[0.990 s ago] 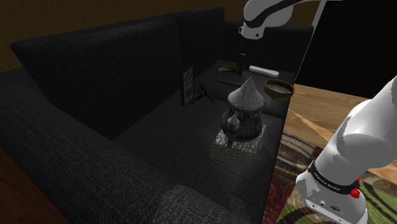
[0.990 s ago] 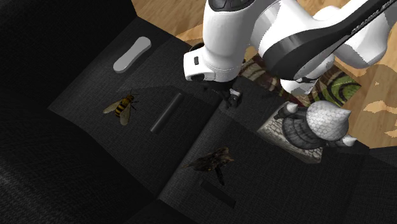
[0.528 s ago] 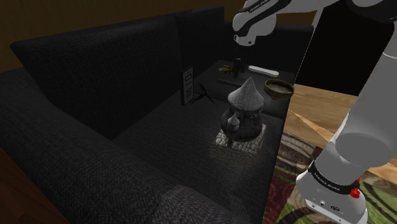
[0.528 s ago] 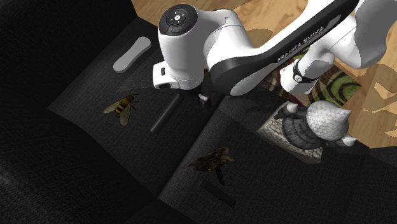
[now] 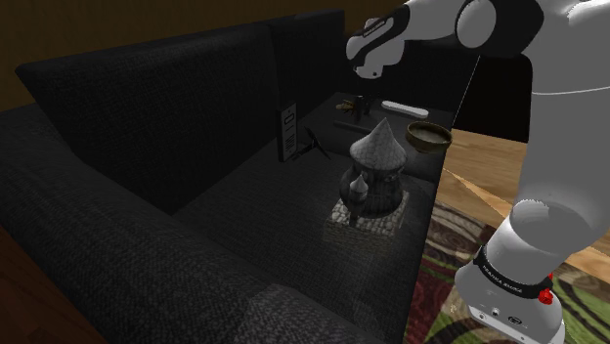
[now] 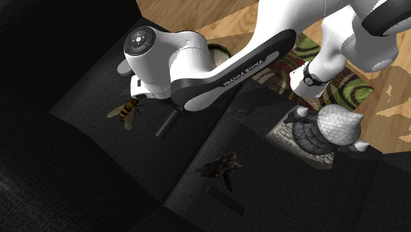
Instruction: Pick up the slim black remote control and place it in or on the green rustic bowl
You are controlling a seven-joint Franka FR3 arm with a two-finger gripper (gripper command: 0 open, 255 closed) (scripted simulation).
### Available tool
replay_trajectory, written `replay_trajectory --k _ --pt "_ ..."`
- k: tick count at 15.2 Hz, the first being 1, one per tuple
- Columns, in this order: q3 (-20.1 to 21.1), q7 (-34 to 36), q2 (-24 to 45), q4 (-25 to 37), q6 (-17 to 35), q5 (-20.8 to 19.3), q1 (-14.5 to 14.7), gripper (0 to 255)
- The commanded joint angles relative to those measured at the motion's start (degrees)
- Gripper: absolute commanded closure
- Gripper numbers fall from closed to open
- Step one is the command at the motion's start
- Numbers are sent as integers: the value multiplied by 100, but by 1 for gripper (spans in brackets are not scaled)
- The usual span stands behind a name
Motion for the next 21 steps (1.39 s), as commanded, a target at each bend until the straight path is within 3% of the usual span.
replay_trajectory --k 1,8,15,16,21 --pt "16 -83 221 143 52 59 -66 0" --pt "68 -142 429 -72 465 151 -72 0" --pt "68 -142 430 -69 464 151 -72 0" --pt "68 -142 430 -69 464 151 -72 255" --pt "68 -145 429 -72 465 152 -74 255"
